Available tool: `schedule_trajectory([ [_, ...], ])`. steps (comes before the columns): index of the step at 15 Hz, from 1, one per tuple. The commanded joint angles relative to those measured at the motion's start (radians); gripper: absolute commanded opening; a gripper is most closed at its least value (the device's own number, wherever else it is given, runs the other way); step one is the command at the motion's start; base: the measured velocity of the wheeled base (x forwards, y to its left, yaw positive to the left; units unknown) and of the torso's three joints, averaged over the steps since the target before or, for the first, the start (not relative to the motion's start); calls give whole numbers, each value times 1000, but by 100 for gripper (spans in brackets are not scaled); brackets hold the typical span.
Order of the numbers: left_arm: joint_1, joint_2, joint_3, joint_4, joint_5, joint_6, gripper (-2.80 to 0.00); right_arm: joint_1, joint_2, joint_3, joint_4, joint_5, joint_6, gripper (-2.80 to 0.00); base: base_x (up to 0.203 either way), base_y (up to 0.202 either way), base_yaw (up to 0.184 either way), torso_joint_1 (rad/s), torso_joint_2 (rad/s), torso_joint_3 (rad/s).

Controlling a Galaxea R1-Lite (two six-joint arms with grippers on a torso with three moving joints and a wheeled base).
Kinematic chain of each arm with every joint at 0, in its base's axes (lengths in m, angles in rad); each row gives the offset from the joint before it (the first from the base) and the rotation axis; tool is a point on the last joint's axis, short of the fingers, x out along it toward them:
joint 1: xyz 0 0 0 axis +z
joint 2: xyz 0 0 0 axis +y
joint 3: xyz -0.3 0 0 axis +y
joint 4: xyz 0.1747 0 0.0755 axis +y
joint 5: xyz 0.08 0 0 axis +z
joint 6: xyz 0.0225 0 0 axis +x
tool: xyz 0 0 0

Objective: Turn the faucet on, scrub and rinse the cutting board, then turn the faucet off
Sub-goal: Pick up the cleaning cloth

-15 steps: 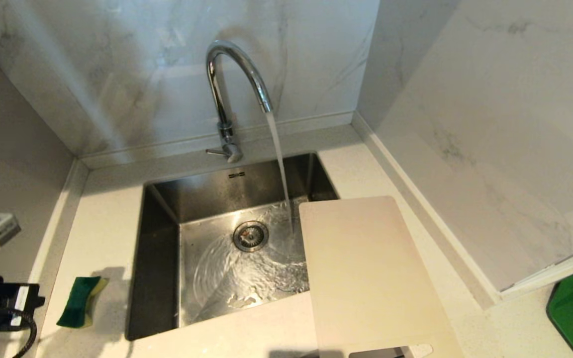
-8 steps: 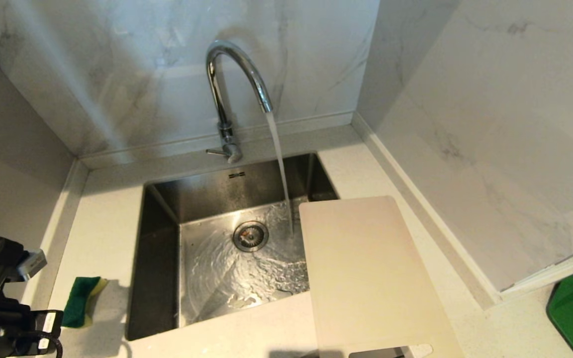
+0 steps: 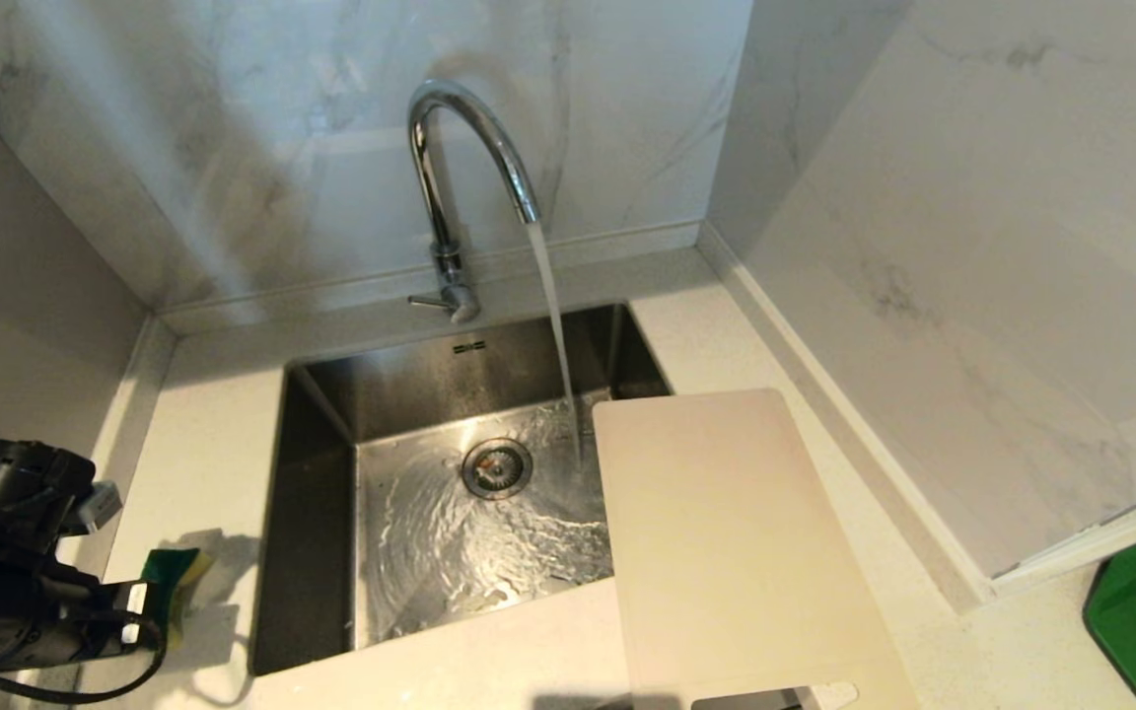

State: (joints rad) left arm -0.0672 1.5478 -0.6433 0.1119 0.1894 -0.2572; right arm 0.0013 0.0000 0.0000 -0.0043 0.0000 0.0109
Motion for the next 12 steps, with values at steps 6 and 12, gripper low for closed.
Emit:
schedule_trajectory([
  [6,68,61,-46,0,-17,0,0,0,0,0,0,0,0,-280,0,0,0,0,0,0],
  [12,107,110,-62,-27,-86,-1,0,0,0,0,0,0,0,-280,0,0,0,0,0,0],
])
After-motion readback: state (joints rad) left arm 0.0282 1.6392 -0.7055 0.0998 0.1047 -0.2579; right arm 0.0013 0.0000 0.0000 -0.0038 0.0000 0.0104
